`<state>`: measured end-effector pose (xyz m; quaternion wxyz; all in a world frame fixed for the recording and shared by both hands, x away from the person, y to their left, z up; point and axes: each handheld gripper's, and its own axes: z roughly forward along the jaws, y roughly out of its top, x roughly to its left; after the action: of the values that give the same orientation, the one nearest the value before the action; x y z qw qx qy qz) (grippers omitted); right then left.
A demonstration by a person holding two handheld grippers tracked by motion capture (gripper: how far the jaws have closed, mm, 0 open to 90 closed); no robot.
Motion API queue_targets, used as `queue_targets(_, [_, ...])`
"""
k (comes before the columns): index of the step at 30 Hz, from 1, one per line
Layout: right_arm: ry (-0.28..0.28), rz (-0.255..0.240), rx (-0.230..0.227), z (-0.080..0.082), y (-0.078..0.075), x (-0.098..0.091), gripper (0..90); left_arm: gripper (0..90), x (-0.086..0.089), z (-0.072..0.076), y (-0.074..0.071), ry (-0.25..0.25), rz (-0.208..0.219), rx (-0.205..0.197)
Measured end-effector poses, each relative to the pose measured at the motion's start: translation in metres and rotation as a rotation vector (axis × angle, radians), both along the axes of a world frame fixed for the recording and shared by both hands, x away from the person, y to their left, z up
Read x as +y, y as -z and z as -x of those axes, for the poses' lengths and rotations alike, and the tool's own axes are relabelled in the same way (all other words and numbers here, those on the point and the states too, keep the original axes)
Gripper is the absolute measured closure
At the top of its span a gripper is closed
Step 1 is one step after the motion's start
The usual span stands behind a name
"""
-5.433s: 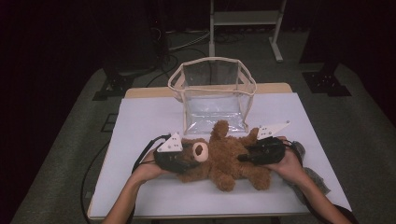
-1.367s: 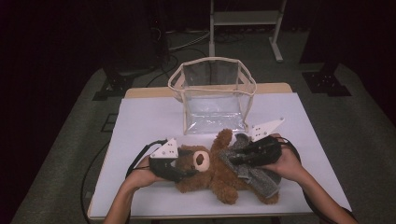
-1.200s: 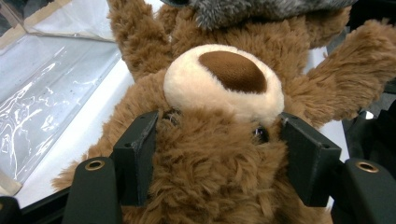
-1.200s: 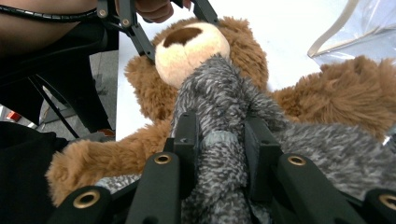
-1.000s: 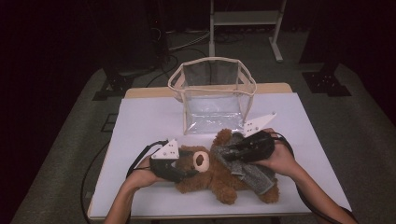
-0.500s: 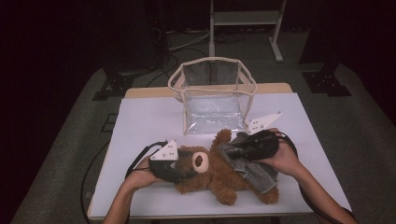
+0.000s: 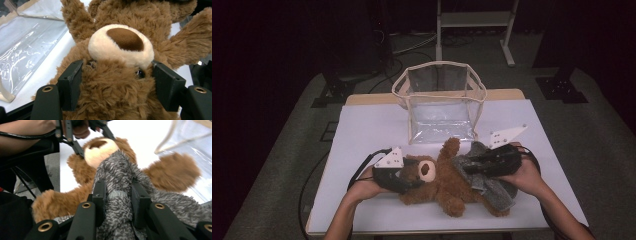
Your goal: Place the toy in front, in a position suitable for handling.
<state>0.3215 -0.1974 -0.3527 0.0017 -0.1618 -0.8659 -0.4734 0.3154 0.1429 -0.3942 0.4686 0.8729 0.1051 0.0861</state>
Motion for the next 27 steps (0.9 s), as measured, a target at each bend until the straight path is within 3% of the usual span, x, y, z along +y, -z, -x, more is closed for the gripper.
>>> queue_targets(7, [-0.042, 0.033, -0.016, 0.004, 0.002, 0.020, 68.5, 31.1, 0.001, -0.003, -0.002, -0.048, -0.009, -0.010])
queue_targets(15, [0.007, -0.002, 0.019, 0.004, 0.009, -0.007, 68.6, 32.3, -0.001, -0.001, -0.006, -0.058, -0.013, -0.028])
queue_targets(19, [0.011, -0.008, 0.013, 0.005, 0.007, -0.007, 68.6, 32.3, -0.002, -0.002, -0.005, -0.068, -0.019, -0.028])
queue_targets(27, [-0.062, 0.009, 0.004, 0.001, 0.005, 0.028, 68.6, 32.2, -0.004, -0.002, -0.003, -0.079, -0.021, -0.033])
